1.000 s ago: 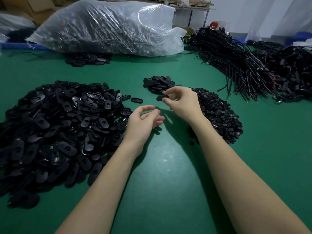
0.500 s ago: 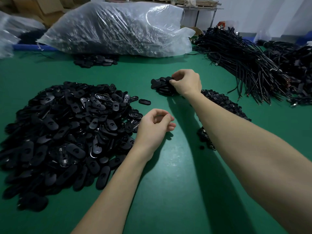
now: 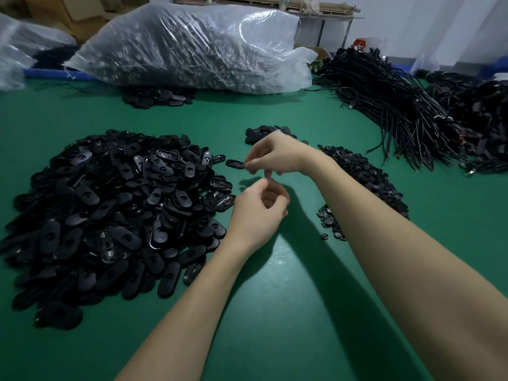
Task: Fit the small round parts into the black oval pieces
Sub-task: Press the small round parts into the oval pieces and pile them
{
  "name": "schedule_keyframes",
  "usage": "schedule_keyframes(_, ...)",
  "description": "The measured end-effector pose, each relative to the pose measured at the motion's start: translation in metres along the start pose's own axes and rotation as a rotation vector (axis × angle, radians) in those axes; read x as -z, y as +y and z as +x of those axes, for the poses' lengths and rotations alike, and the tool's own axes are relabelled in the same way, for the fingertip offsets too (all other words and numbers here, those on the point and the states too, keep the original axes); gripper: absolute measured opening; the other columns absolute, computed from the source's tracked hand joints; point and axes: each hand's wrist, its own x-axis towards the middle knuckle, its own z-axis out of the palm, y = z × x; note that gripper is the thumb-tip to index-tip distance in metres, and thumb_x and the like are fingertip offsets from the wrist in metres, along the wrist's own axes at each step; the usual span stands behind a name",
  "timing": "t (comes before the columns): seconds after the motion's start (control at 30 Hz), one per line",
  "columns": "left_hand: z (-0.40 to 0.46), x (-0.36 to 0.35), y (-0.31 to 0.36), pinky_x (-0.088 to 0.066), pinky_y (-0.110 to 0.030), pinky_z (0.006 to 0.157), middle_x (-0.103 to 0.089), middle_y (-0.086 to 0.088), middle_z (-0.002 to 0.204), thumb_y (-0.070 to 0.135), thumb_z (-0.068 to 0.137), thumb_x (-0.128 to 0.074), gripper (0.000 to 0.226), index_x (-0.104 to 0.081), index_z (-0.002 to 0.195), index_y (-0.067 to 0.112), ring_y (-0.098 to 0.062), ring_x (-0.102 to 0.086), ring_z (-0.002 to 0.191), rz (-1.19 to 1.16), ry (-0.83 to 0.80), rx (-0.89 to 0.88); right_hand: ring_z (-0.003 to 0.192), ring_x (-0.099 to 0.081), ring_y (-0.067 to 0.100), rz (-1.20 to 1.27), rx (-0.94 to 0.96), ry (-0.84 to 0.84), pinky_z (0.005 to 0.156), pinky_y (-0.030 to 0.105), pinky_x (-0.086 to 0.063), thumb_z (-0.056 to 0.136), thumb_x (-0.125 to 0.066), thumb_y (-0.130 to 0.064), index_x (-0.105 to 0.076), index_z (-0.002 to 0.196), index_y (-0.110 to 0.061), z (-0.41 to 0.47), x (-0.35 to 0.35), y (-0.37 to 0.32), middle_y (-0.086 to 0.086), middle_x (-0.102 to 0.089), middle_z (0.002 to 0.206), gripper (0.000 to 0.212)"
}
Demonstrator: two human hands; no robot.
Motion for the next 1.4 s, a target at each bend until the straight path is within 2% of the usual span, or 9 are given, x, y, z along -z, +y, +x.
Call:
schedule_keyframes(0.13, 0.0, 0.0, 0.001, -0.057, -0.049, 0.087, -0.074, -0.005, 0.082, 0.018, 0.093, -0.064, 0.003, -0.066, 0.091, 0.018, -0.022, -0.072, 0.079, 0.02, -0.018, 0.012, 0.067, -0.065, 0.003, -0.12, -0.047, -0.114, 0.058, 0.02, -0.049, 0.084, -0.079, -0.044, -0.081, 0.092, -0.031, 0.003, -0.011, -0.024, -0.017, -0.074, 0.074, 0.016)
schedule_keyframes(0.23, 0.001, 0.001, 0.0, -0.058, -0.044, 0.084, -0.073, -0.003, 0.075, 0.019, 0.094, -0.065, 0.008, -0.067, 0.087, 0.016, -0.018, -0.071, 0.073, 0.052, -0.022, 0.0, 0.079, -0.072, 0.007, -0.123, -0.084, -0.124, 0.066, 0.024, -0.057, 0.08, -0.083, -0.045, -0.082, 0.094, -0.028, 0.006, -0.025, -0.034, -0.013, -0.077, 0.081, 0.022)
schedule_keyframes(0.37, 0.001, 0.004, 0.0, -0.056, -0.033, 0.076, -0.072, -0.001, 0.071, 0.018, 0.095, -0.063, 0.014, -0.066, 0.081, 0.016, -0.011, -0.07, 0.068, 0.067, -0.023, 0.008, 0.079, -0.07, 0.013, -0.104, -0.101, -0.035, 0.062, 0.025, -0.057, 0.078, -0.085, -0.034, -0.08, 0.089, -0.022, 0.006, -0.034, -0.039, -0.005, -0.074, 0.084, 0.017)
schedule_keyframes(0.5, 0.002, 0.003, -0.002, -0.058, -0.033, 0.076, -0.073, -0.005, 0.079, 0.014, 0.095, -0.063, 0.007, -0.066, 0.09, 0.011, -0.015, -0.071, 0.07, -0.011, -0.022, 0.014, 0.069, -0.063, 0.011, -0.049, -0.08, 0.021, 0.06, 0.022, -0.05, 0.082, -0.08, -0.027, -0.074, 0.079, -0.023, -0.004, -0.025, -0.037, -0.006, -0.072, 0.078, 0.007)
schedule_keyframes(0.77, 0.009, 0.004, -0.007, -0.062, -0.044, 0.08, -0.073, -0.007, 0.086, 0.012, 0.097, -0.059, 0.005, -0.063, 0.095, 0.012, -0.02, -0.075, 0.071, -0.159, 0.075, 0.063, 0.068, -0.068, 0.01, 0.214, -0.036, 0.31, 0.07, 0.03, -0.058, 0.086, -0.074, -0.011, -0.068, 0.08, -0.03, -0.061, -0.014, 0.004, -0.008, -0.073, 0.077, 0.021)
schedule_keyframes(0.87, 0.013, 0.008, -0.003, -0.06, -0.03, 0.067, -0.068, -0.013, 0.098, 0.021, 0.102, -0.056, 0.009, -0.057, 0.102, 0.013, -0.018, -0.074, 0.069, -0.378, 0.111, 0.158, 0.076, -0.07, 0.011, 0.219, -0.027, 0.333, 0.072, 0.033, -0.059, 0.086, -0.077, -0.01, -0.071, 0.081, -0.033, -0.08, -0.019, 0.019, -0.009, -0.075, 0.088, 0.024)
schedule_keyframes(1.03, 0.009, 0.012, -0.003, -0.059, -0.023, 0.07, -0.076, -0.003, 0.081, 0.009, 0.096, -0.067, 0.005, -0.069, 0.1, 0.008, -0.015, -0.074, 0.072, -0.351, 0.019, 0.129, 0.065, -0.064, 0.01, 0.245, 0.005, 0.345, 0.066, 0.029, -0.055, 0.085, -0.073, -0.007, -0.072, 0.08, -0.034, -0.097, -0.027, 0.031, -0.004, -0.076, 0.09, 0.027)
schedule_keyframes(1.27, 0.008, 0.016, -0.002, -0.06, -0.029, 0.084, -0.077, -0.008, 0.101, 0.001, 0.093, -0.068, 0.019, -0.07, 0.108, 0.013, -0.016, -0.075, 0.091, -0.342, -0.061, 0.116, 0.061, -0.07, 0.013, 0.298, -0.024, 0.304, 0.065, 0.029, -0.058, 0.09, -0.074, -0.012, -0.077, 0.094, -0.031, -0.107, -0.021, 0.034, -0.007, -0.078, 0.086, 0.02)
schedule_keyframes(1.4, 0.008, 0.018, -0.003, -0.059, -0.025, 0.082, -0.078, -0.004, 0.099, -0.002, 0.093, -0.065, 0.026, -0.07, 0.111, 0.016, -0.014, -0.075, 0.093, -0.384, -0.075, 0.143, 0.061, -0.068, -0.001, 0.129, -0.135, 0.308, 0.066, 0.016, -0.052, 0.092, -0.071, -0.018, -0.077, 0.095, -0.037, -0.117, -0.003, 0.041, -0.014, -0.076, 0.082, 0.021)
